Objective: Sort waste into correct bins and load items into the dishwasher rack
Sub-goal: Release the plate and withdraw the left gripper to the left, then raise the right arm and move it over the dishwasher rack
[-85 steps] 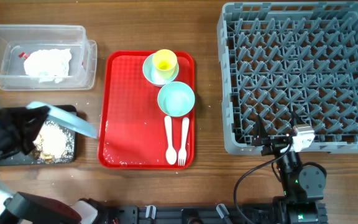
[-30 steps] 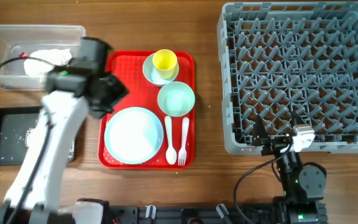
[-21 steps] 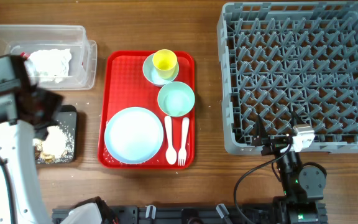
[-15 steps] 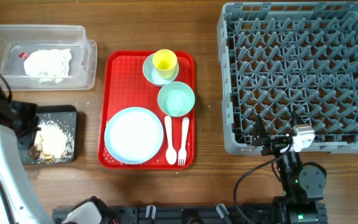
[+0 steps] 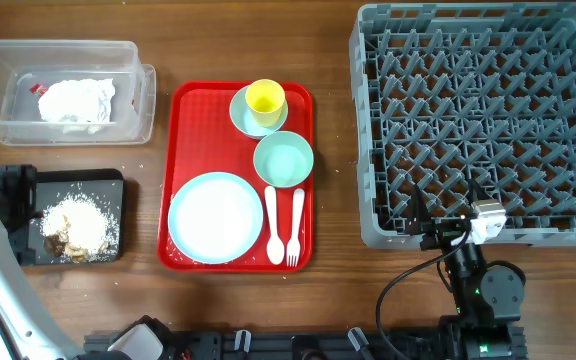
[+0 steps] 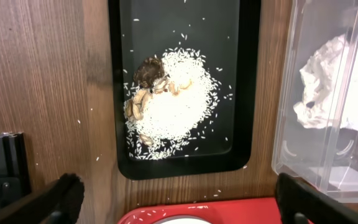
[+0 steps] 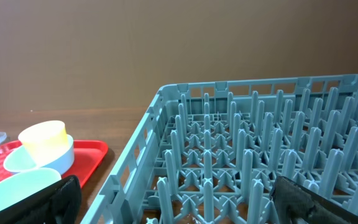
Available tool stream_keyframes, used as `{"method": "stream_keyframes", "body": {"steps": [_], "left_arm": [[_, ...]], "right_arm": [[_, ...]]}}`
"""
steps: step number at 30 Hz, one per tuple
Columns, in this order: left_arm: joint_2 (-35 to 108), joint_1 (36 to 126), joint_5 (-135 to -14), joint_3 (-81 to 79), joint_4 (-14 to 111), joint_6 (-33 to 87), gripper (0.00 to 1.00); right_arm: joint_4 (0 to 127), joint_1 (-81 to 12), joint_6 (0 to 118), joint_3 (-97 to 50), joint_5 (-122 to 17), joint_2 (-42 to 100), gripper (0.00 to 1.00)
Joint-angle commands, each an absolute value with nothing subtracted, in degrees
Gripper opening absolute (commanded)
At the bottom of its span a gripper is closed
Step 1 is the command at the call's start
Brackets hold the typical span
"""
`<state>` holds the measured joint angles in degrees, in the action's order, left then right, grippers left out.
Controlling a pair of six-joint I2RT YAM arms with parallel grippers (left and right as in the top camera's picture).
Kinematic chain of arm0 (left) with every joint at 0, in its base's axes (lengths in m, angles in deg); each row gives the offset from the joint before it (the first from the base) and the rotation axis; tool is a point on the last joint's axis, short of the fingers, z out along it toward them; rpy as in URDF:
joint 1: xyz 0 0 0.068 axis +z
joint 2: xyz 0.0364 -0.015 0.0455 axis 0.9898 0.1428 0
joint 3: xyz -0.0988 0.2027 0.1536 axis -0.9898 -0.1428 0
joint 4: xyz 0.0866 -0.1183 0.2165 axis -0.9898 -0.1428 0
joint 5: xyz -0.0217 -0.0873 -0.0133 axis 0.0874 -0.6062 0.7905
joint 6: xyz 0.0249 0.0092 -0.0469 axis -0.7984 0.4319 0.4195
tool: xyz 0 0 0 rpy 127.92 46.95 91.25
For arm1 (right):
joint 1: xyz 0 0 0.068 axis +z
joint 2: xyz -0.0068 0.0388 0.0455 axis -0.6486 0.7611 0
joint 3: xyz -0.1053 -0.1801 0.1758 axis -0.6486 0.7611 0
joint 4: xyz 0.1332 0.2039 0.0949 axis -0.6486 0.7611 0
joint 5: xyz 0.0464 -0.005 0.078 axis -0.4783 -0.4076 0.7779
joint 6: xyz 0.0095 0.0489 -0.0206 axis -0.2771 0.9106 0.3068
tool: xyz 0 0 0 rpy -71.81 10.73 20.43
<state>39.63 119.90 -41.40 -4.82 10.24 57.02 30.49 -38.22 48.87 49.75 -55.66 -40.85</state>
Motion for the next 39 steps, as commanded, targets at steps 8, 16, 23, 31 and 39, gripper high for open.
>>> {"method": "stream_keyframes", "body": {"steps": [8,16,23,31,39], "left_arm": [[40.0,120.3,-39.9,-5.2,11.0,57.1,1.00],[40.2,120.3,-37.3,-5.2,11.7,57.1,1.00],[40.2,120.3,-37.3,-5.2,11.7,57.1,1.00],[40.2,120.3,-37.3,-5.2,11.7,57.1,1.00],[40.2,120.3,-37.3,-5.2,11.8,57.1,1.00]], "right_arm": [[30.2,-38.0,49.6,49.8,-55.0,-41.0,1.00],[17.3,-38.0,51.4,49.8,-60.6,-41.0,1.00],[-11.5,-38.0,78.7,49.8,-64.1,-40.6,1.00],[-22.4,-38.0,88.6,40.0,-61.9,-29.1,1.00],[4.8,-38.0,67.1,-1.9,-22.9,8.1,1.00]]}}
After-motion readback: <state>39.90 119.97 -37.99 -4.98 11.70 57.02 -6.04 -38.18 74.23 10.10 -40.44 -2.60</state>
